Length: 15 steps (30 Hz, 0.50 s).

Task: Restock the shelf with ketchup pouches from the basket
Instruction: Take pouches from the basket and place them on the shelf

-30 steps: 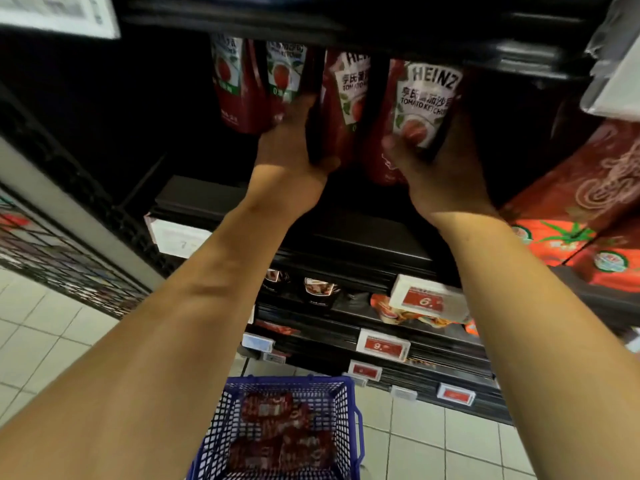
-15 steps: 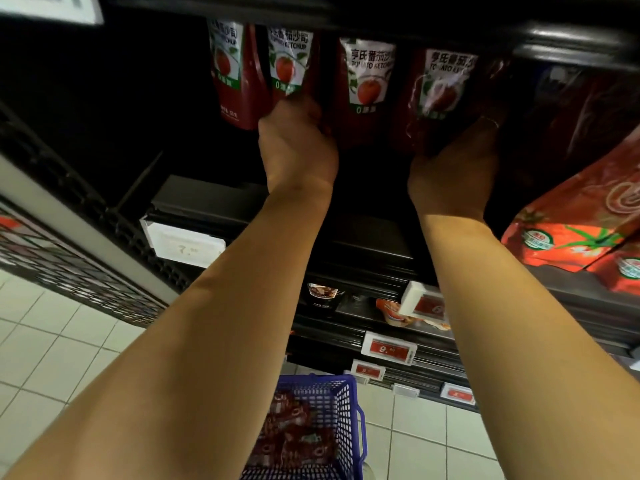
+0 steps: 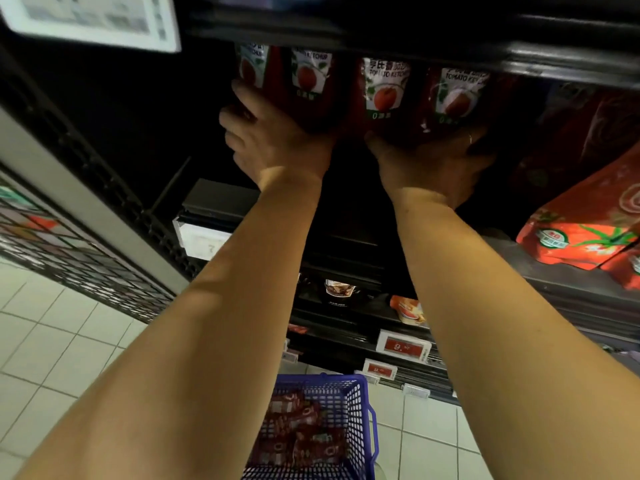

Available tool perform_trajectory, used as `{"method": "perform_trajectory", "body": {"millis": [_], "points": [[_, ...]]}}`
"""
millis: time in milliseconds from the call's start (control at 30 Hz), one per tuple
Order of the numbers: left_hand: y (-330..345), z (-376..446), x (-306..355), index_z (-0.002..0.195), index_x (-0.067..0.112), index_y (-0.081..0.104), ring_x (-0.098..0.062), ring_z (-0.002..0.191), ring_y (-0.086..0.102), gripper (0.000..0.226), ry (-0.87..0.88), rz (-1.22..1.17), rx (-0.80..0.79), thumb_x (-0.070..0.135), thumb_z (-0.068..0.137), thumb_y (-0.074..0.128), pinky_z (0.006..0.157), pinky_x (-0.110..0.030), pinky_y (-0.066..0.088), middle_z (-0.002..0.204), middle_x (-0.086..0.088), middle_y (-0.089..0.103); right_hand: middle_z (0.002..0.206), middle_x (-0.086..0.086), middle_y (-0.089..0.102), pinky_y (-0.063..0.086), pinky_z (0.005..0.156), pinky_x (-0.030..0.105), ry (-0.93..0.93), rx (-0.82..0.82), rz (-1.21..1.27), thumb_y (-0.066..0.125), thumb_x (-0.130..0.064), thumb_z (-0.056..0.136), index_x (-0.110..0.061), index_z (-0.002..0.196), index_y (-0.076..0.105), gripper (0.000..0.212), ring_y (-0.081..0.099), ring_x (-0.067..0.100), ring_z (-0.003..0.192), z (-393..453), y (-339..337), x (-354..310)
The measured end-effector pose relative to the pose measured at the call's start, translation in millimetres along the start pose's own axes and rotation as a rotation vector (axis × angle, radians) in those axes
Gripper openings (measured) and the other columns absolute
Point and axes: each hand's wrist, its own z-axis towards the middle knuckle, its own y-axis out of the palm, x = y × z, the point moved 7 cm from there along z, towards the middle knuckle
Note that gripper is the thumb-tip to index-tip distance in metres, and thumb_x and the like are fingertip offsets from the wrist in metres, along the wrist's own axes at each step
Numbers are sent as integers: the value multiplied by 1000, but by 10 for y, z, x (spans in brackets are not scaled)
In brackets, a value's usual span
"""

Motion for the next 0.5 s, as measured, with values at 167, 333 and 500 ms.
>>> {"method": "perform_trajectory", "body": {"millis": [167, 333, 500], "points": [[90, 82, -22, 150, 13, 23, -33, 133, 43, 130, 30, 38, 3, 71, 50, 84, 112, -47, 36, 144, -15, 39, 162, 22, 10, 15, 118, 54, -1, 72, -125, 67, -85, 60, -14, 158, 1, 138, 17, 39, 148, -6, 86, -53], [85, 91, -28, 152, 13, 20, -34, 136, 39, 127, 55, 53, 30, 69, 56, 83, 114, -47, 33, 147, -17, 35, 162, 21, 14, 16, 117, 55, -35, 115, -147, 66, -85, 60, -13, 158, 3, 137, 20, 39, 148, -10, 84, -66], [3, 79, -87, 154, 12, 19, -33, 137, 39, 119, 89, -53, -83, 53, 65, 86, 116, -45, 35, 150, -15, 32, 163, 19, 14, 17, 118, 53, -65, 86, -160, 68, -80, 65, -11, 158, 4, 133, 21, 37, 148, -78, 14, -55]]}}
